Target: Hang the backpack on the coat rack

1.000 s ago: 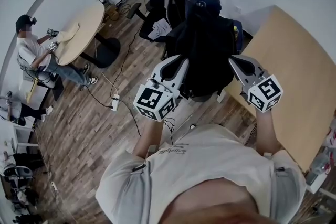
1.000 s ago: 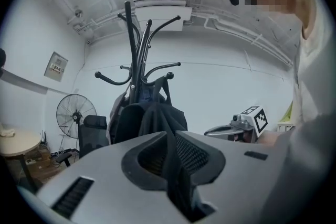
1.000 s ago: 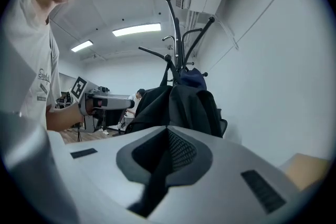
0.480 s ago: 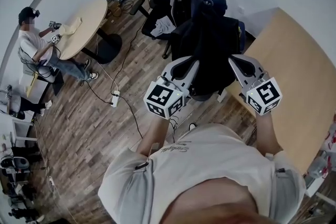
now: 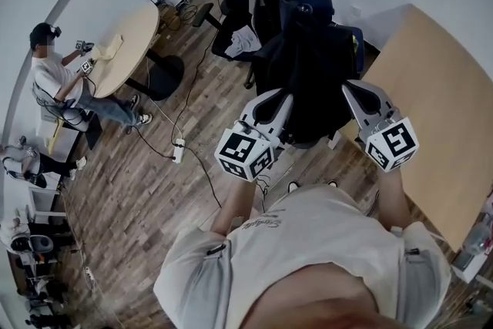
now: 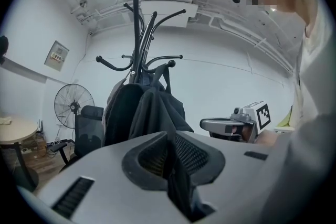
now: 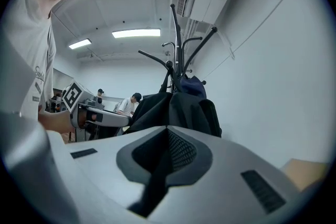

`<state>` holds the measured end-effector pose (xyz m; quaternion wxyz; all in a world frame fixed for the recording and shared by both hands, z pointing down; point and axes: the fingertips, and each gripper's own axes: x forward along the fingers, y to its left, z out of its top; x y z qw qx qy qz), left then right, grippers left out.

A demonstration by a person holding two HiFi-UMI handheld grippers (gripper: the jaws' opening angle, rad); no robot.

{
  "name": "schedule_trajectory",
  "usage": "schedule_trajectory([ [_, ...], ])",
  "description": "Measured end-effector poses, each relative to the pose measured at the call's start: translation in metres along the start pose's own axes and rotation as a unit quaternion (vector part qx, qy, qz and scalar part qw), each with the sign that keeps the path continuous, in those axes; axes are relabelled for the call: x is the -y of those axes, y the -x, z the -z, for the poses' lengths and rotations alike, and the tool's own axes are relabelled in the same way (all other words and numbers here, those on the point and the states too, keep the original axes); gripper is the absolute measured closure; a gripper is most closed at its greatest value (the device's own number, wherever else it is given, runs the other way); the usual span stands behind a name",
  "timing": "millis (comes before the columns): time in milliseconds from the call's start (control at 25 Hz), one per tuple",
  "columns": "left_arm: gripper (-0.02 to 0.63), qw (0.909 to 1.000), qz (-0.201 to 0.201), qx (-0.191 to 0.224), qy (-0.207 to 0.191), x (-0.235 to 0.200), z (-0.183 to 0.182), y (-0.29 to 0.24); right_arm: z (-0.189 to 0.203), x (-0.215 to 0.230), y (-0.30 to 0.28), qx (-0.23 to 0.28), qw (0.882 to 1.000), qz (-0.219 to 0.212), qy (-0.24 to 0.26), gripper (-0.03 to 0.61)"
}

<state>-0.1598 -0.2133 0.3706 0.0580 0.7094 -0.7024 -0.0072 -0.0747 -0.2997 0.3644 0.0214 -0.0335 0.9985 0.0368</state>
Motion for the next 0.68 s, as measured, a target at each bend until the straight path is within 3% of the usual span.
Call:
schedule_trajectory([
  [360,0.56,0.9995,0.015,-0.009,-0.028,0.014,0.0,0.0,0.004,-0.008,0.005,-0.006,1.0,0.002,-0.001,0.583],
  [680,0.56,0.9996,0.013,-0.008,-0.022,0.004,0.006,0.001,0.006,-0.008,0.0,-0.001,1.0,0.01,0.001,0.583],
])
